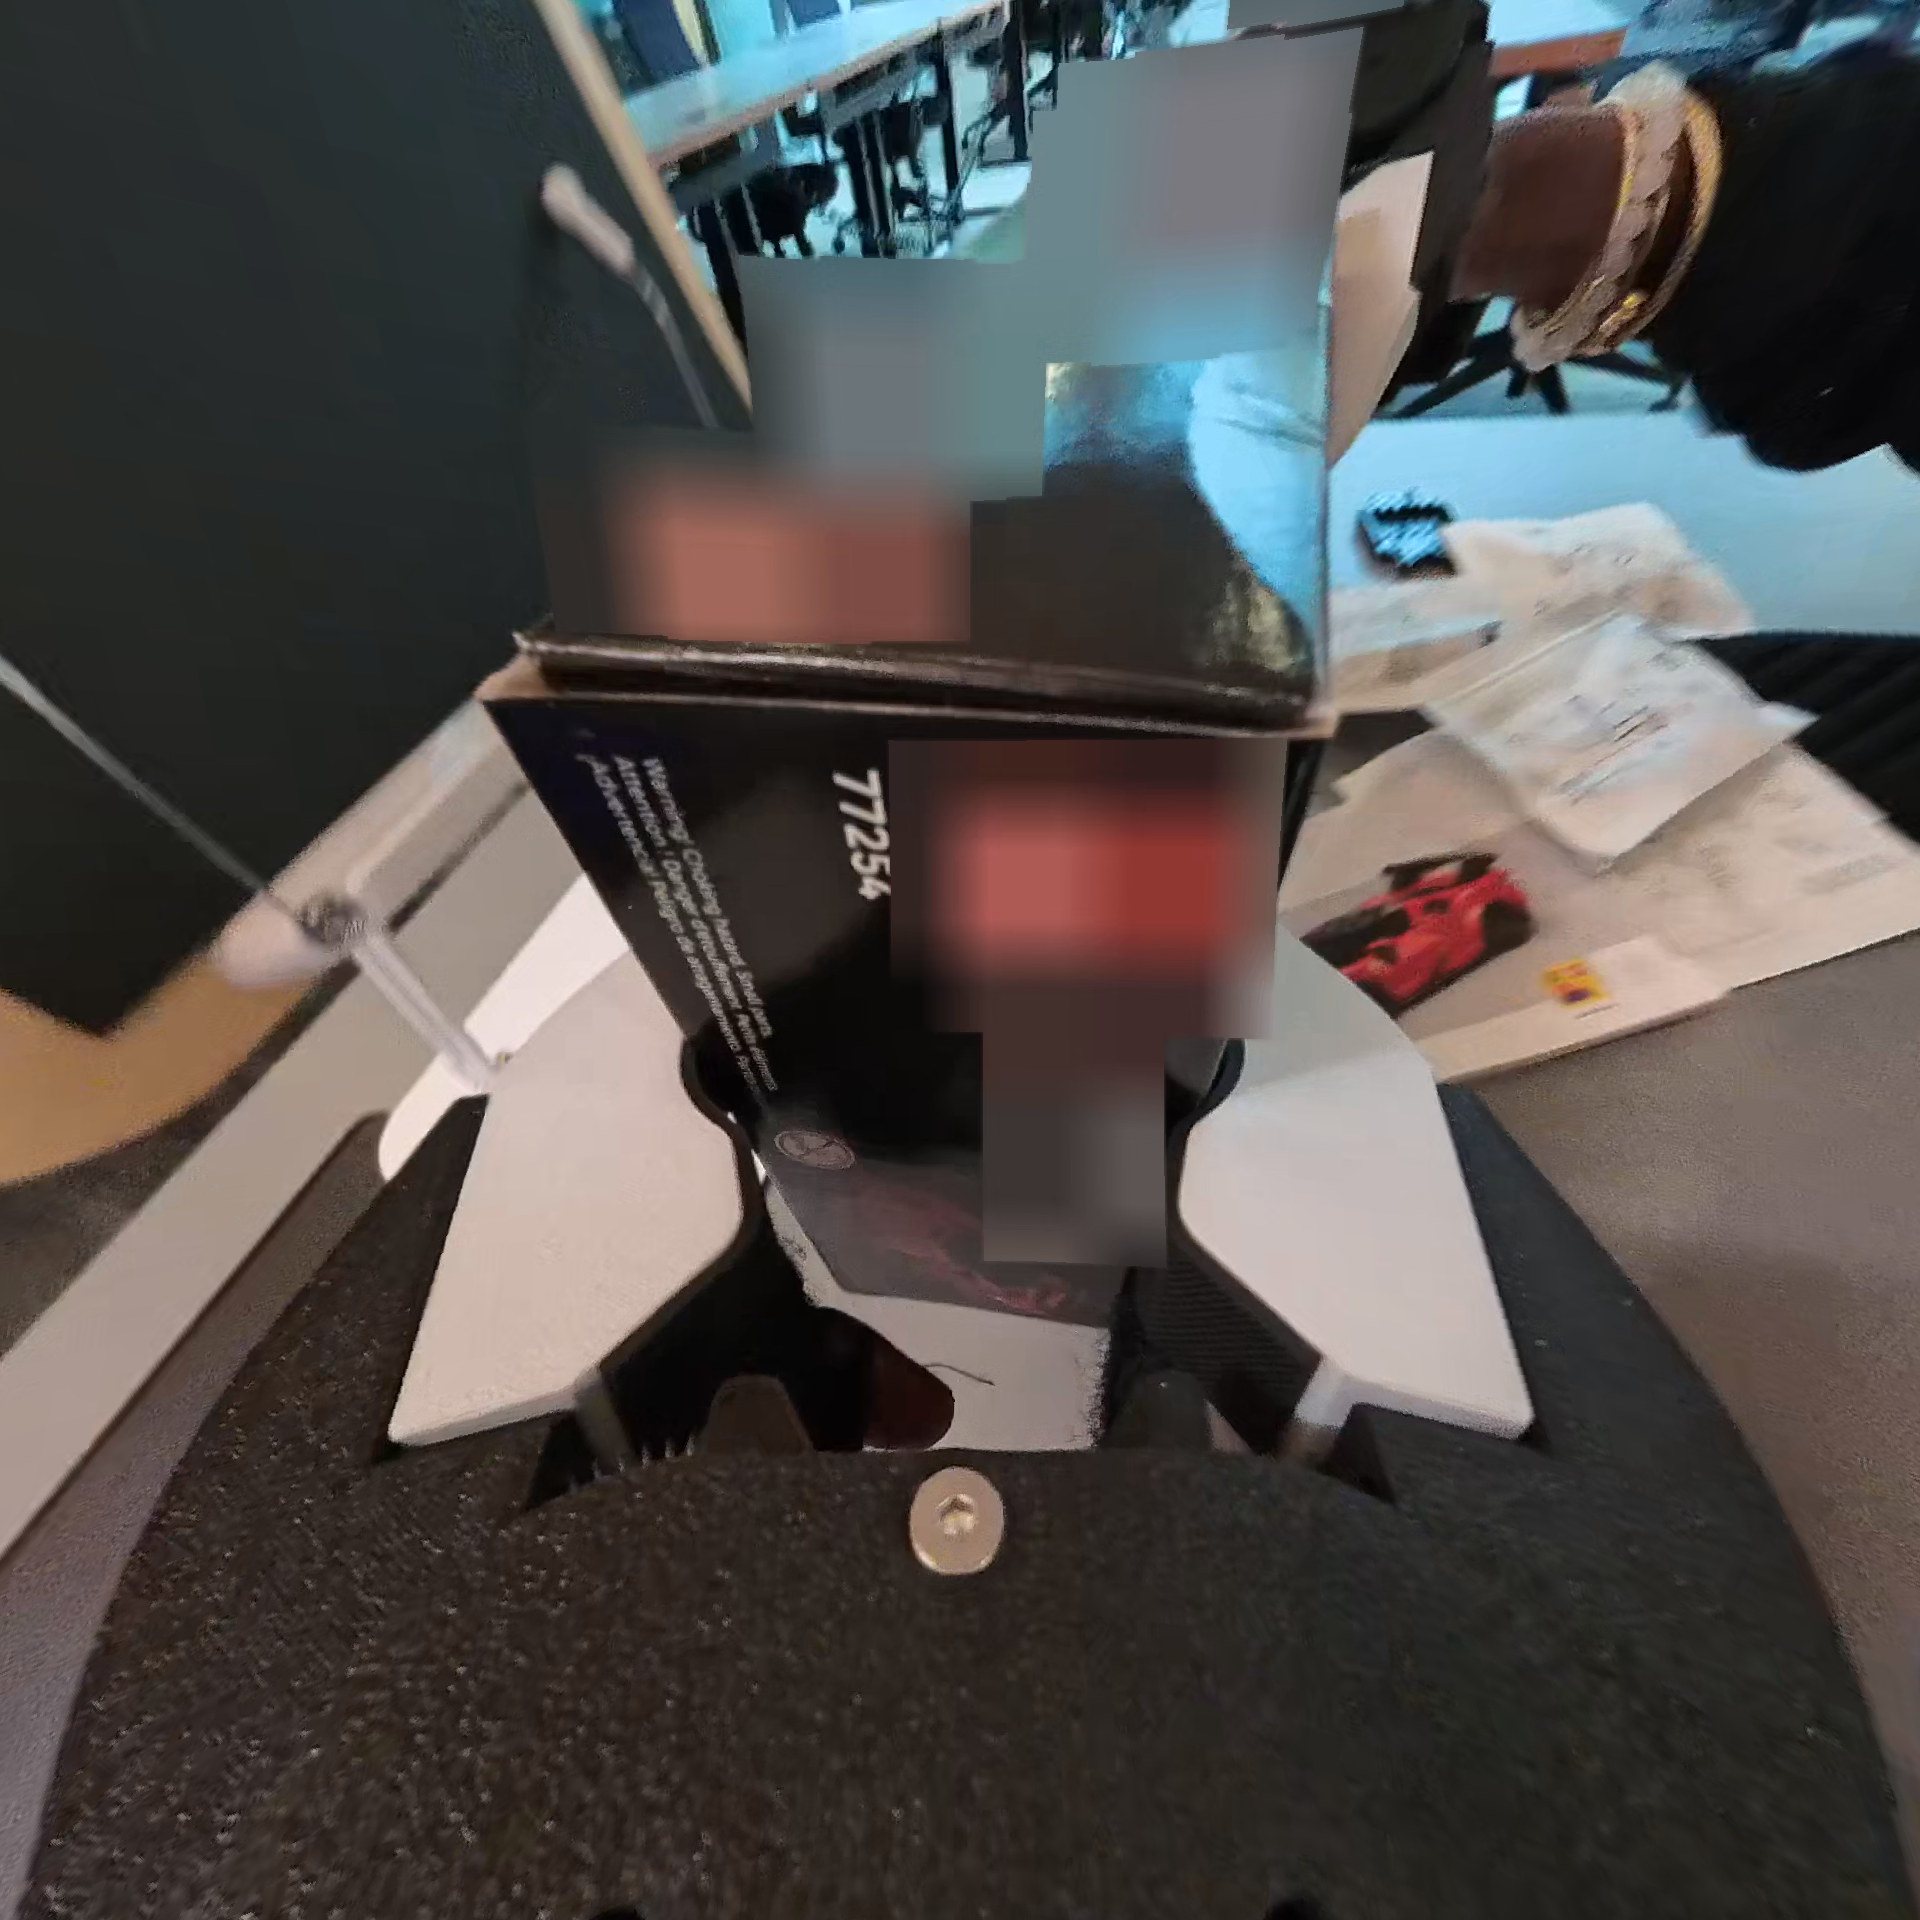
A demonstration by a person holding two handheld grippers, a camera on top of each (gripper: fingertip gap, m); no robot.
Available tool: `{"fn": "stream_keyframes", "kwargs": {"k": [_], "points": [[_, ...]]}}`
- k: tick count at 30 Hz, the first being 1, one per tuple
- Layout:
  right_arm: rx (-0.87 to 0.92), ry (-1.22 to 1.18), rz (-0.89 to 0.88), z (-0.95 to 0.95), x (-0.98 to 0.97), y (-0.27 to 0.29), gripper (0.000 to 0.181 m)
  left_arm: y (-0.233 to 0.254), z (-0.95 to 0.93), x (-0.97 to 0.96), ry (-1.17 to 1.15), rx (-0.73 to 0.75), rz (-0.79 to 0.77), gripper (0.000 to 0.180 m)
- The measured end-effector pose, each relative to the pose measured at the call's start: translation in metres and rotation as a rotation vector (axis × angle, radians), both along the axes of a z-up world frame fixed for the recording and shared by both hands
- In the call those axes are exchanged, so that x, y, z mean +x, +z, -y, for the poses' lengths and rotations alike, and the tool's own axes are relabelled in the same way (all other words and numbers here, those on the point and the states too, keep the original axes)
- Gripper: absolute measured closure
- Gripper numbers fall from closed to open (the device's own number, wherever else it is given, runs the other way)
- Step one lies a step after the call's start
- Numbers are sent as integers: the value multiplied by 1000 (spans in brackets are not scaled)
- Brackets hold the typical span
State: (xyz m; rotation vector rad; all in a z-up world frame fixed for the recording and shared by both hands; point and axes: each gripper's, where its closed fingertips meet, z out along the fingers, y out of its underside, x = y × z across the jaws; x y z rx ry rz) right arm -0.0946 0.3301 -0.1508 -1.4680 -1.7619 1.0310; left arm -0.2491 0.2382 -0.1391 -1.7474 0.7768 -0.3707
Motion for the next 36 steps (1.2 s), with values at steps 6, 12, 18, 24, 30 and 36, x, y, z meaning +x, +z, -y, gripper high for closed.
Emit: {"fn": "stream_keyframes", "kwargs": {"k": [6,12,18,24,30,36], "points": [[35,-25,145,-36,-26,-69,103,-68,-32,-38,47,-102,-49,90],[71,-27,232,-51,-43,-96,105,-92,-45,-61,63,-153,-81,89],[53,-27,244,-56,-50,-95,105,-105,-50,-68,57,-179,-53,88],[38,-35,232,-59,-49,-95,105,-105,-55,-67,35,-139,-53,86],[24,-51,217,-61,-42,-95,104,-107,-61,-62,18,-116,-36,84],[4,-57,202,-56,-41,-96,97,-122,-56,-65,57,-120,-119,68]]}}
